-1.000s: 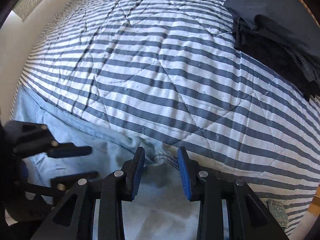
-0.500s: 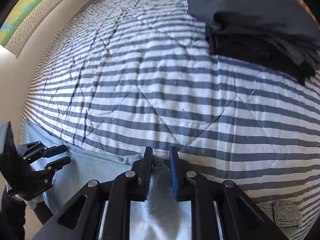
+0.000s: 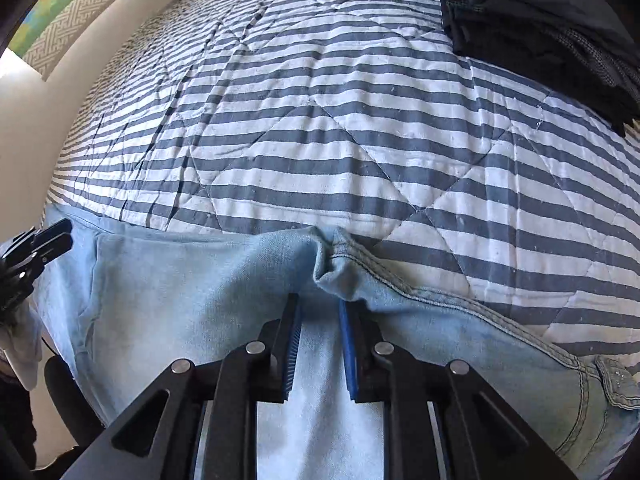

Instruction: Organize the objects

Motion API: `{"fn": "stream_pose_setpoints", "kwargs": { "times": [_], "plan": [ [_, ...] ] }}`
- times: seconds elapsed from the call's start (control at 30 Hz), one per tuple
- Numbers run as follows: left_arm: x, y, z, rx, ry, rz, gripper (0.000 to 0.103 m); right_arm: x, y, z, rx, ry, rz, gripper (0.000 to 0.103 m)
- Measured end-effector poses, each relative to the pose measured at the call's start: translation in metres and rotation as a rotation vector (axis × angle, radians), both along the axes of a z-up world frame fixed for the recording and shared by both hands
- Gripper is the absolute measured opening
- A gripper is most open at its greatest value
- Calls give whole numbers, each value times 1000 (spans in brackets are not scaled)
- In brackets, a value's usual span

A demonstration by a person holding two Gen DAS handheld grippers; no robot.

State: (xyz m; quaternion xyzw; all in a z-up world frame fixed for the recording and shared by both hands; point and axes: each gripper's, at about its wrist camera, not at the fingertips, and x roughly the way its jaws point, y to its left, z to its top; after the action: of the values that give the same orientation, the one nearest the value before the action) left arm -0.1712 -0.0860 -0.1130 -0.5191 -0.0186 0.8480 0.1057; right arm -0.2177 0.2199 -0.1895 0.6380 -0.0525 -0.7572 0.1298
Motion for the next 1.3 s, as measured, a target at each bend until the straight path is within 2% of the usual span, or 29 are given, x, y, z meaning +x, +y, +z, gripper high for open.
{"fn": "stream_pose_setpoints", "kwargs": {
  "times": [0.1,0.23,0.33,0.43,0.5,0.57,0.63,0.73,0.83,1.03,1.13,1.3],
  "plan": [
    [37,-73,11,14,6,147,27,6,-6,13,1,36,7,16],
    [73,-169,11,-1,-28,334,26,16,-44,47,-25,118,102,19],
    [80,-222,10,-46,-37,406,26,21,-91,69,11,182,232,19],
    [72,-258,7,1,-44,440,26,20,-140,77,50,238,355,22],
    [63,-269,6,10,-38,430,26,17,-168,74,35,235,439,22],
    [56,-275,1,-14,-35,433,26,12,-203,66,22,211,531,22],
    [55,-281,-6,11,-39,455,26,10,-236,58,51,219,612,23],
    [63,-293,-16,-7,-43,485,26,7,-281,45,74,217,731,23],
    [79,-311,-29,-21,-70,511,26,0,-308,29,109,196,790,23],
    [102,-336,-54,-3,-108,554,26,-11,-324,-1,142,133,841,23],
    [104,-344,-65,30,-116,561,26,-10,-324,-1,146,136,855,23],
    [103,-341,-65,10,-110,539,27,0,-323,0,195,153,895,20]
  ]
}}
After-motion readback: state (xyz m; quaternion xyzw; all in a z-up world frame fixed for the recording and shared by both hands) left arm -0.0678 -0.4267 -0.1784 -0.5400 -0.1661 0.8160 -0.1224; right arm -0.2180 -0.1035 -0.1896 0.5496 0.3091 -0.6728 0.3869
